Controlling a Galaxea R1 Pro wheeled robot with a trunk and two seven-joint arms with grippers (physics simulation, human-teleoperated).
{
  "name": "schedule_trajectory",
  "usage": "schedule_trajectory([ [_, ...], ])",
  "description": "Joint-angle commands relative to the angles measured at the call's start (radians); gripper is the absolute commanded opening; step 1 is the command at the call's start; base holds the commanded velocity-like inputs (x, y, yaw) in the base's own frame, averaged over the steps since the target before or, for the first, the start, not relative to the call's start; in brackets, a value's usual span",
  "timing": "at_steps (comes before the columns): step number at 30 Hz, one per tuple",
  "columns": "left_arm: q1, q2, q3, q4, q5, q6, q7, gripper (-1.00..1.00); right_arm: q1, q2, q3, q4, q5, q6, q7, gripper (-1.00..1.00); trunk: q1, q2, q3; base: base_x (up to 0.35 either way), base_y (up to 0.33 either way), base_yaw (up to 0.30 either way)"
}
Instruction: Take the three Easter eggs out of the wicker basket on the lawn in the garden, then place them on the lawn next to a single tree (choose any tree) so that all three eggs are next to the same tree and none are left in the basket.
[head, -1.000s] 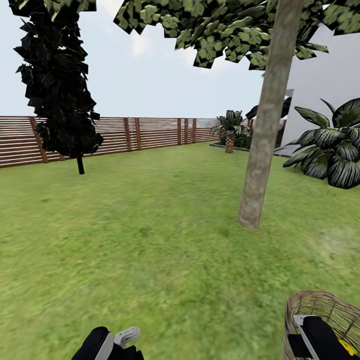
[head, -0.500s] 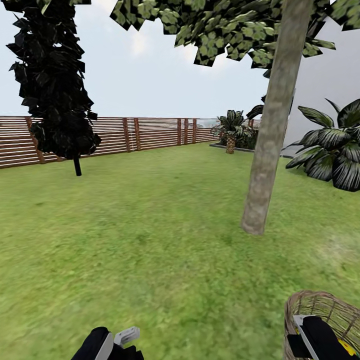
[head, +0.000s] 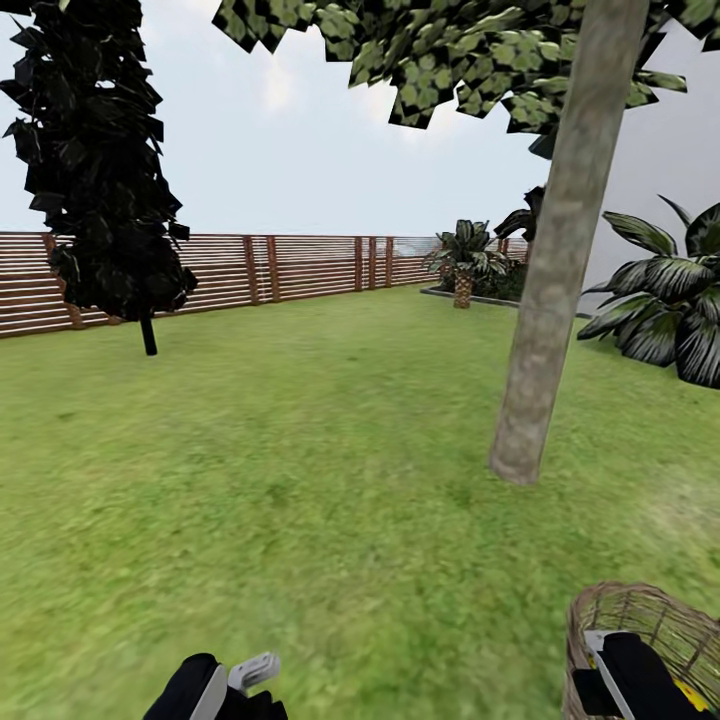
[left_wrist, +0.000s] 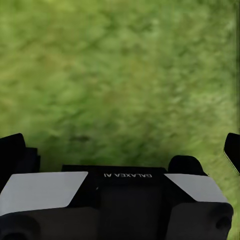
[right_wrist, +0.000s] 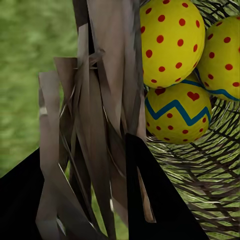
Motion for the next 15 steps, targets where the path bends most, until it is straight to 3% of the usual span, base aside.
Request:
schedule_trajectory([
  [1, -0.001, -0.001, 0.005, -0.001, 0.002, 0.005, 0.000, 1.00, -0.001, 0.000, -0.001, -0.002, 0.027, 0.004, 0.006, -1.00, 0.001, -0.001, -0.001, 0.347, 0.000, 0.000],
  [10, -0.001, -0.001, 0.005, -0.001, 0.002, 0.005, 0.000, 1.00, -0.001, 0.000, -0.001, -0.003, 0.027, 0.004, 0.005, -1.00, 0.001, -0.001, -0.001, 0.347, 0.000, 0.000],
  [15, 0.000, -0.001, 0.005, -0.001, 0.002, 0.005, 0.000, 1.00, -0.001, 0.000, -0.001, -0.006, 0.027, 0.004, 0.006, -1.00, 0.001, -0.001, 0.000, 0.347, 0.000, -0.188],
])
